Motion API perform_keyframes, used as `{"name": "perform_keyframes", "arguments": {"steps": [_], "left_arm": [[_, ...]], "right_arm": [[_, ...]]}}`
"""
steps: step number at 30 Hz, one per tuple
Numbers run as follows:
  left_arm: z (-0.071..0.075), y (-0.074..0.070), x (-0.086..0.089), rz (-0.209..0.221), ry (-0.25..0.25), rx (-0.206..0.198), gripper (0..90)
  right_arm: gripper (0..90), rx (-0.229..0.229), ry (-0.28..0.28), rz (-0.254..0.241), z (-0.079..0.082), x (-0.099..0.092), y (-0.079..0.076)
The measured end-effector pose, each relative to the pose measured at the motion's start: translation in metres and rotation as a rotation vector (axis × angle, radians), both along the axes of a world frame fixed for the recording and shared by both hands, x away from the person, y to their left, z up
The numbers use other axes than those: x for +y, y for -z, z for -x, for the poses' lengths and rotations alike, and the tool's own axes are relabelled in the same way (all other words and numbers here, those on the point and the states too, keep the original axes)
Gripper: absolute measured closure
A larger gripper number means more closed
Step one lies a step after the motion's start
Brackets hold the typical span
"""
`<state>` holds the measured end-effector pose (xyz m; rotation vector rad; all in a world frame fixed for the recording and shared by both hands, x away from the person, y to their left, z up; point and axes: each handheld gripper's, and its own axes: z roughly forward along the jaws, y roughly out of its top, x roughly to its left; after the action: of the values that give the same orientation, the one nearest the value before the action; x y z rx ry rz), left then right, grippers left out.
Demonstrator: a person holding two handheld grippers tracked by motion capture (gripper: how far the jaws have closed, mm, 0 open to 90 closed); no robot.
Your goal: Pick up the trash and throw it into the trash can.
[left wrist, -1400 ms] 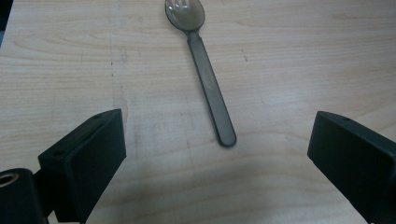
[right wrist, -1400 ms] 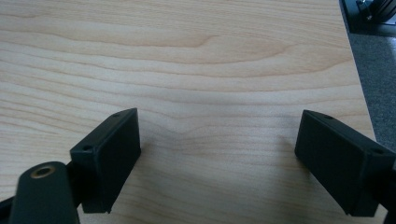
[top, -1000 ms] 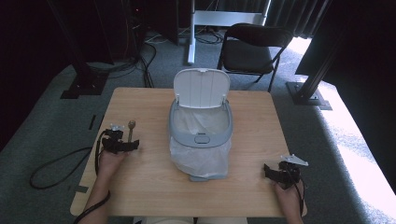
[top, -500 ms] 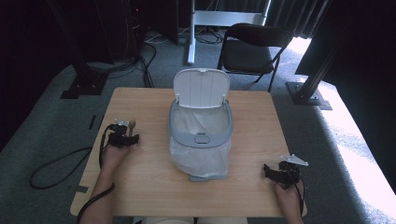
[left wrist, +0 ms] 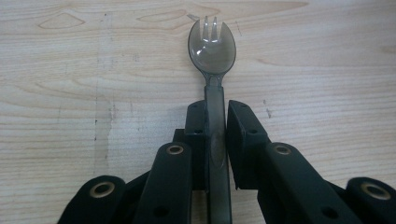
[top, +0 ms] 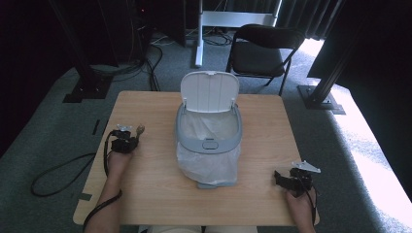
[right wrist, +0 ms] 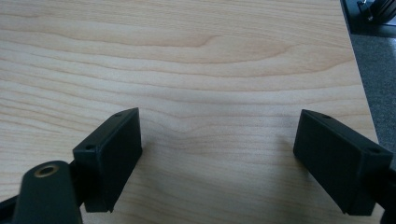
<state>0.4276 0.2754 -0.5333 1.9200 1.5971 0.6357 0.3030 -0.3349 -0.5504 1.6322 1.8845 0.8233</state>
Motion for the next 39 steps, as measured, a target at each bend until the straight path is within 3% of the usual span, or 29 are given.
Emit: {"name": "perform_keyframes", "arguments": {"steps": [8, 17, 32, 39], "left_arm": [[0.006, -0.001, -0.002, 0.011, 0.014, 0.010, 79.6], [0.022, -0.014, 0.008, 0.015, 0.024, -0.004, 79.6], [0.053, -0.053, 0.001, 0.022, 0.106, -0.089, 79.6], [0.068, -0.072, -0.001, 0.028, 0.117, -0.140, 79.6]], "right_arm": [[14.5, 0.000, 0.000, -0.001, 0.000, 0.000, 0.000], [14.5, 0.000, 0.000, 0.000, 0.000, 0.000, 0.000], [14.5, 0.000, 0.000, 0.000, 0.000, 0.000, 0.000], [14.1, 0.001, -0.009, -0.001, 0.001, 0.000, 0.000]]}}
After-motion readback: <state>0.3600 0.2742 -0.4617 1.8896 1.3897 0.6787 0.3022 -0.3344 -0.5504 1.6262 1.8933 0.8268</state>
